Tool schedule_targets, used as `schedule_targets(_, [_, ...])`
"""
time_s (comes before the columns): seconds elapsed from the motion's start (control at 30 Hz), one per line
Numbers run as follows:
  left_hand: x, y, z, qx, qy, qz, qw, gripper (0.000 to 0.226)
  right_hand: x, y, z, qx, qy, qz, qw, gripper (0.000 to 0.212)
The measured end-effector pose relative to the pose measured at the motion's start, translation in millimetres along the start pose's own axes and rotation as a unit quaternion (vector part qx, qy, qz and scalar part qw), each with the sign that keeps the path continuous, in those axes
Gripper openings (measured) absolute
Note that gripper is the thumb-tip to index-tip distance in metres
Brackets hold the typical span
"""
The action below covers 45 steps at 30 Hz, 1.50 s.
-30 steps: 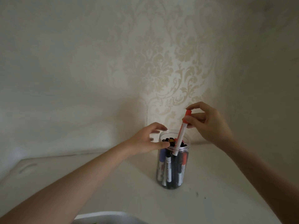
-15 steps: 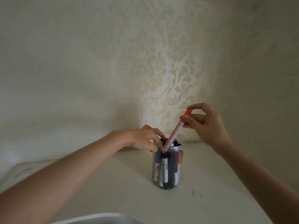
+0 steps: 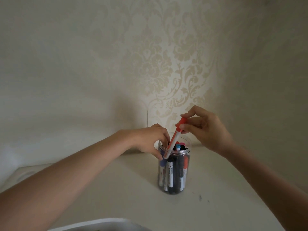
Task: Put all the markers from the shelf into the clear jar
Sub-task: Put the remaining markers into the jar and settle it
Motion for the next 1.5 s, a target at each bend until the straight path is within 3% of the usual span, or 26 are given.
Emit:
schedule_targets(0.17, [-4,-1,3,0.014,0.011,0.021,1.0,0.042,-21,-10,-19,-0.042,0.015,0.108,0.993,0.015])
schedule_targets(0.33, [-15,9,13,0.051,0.052,0.119,0.99,0.049,-38,-28,-31,-0.012,0.047,0.293,0.955,0.023])
schedule_targets(0.47, [-23,16,23,0.088,0.049,0.305,0.947,0.043,-39,-24,-23,0.046,0.043,0.39,0.919,0.033])
schedule_targets(0.57, [-27,12,27,0.112,0.069,0.359,0.924,0.039,-23,-46,-8,-0.029,0.016,0.422,0.906,0.033])
schedule_targets(0.63, [-27,9,28,0.124,0.06,0.373,0.917,0.042,-4,-56,7,-0.079,-0.015,0.399,0.913,0.025])
schedule_targets(0.7, [-26,8,31,0.13,0.056,0.382,0.913,0.042,8,-54,16,-0.081,-0.031,0.341,0.936,0.022])
schedule_targets(0.83, [-22,7,33,0.147,0.046,0.366,0.918,0.036,6,-46,30,-0.093,-0.017,0.32,0.943,0.045])
schedule_targets(0.93, [-22,3,36,0.166,0.038,0.369,0.914,0.041,5,-43,31,-0.121,0.035,0.35,0.928,0.049])
schedule_targets(1.0, [-25,-3,34,0.166,0.034,0.374,0.912,0.051,11,-40,32,-0.154,0.017,0.36,0.92,0.045])
schedule_targets(1.13, [-29,-18,33,0.129,0.051,0.397,0.907,0.062,22,-51,42,-0.202,0.024,0.422,0.884,0.065])
schedule_targets(1.23, [-32,-25,37,0.146,0.065,0.426,0.891,0.06,26,-32,45,-0.11,-0.025,0.318,0.941,0.065])
schedule_targets(1.3, [-34,-33,38,0.145,0.076,0.458,0.873,0.062,36,-14,51,-0.036,-0.069,0.214,0.974,0.082])
schedule_targets(1.4, [-30,-45,36,0.117,0.081,0.495,0.857,0.071,61,-29,67,-0.097,-0.153,0.107,0.978,0.126])
schedule_targets(1.43, [-28,-48,34,0.109,0.08,0.502,0.854,0.073,68,-40,72,-0.118,-0.166,0.083,0.976,0.131])
schedule_targets(1.5, [-25,-50,32,0.112,0.079,0.509,0.85,0.069,83,-53,73,-0.101,-0.164,0.045,0.98,0.121])
Point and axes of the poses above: each hand's wrist, its own z-axis away from the middle knuckle, its own y-axis out of the back of the hand, x = y × z, the point moved 7 cm from there along -z, towards the middle knuckle, and after that the axes turned 7 degrees about z, right-handed, at the moved point
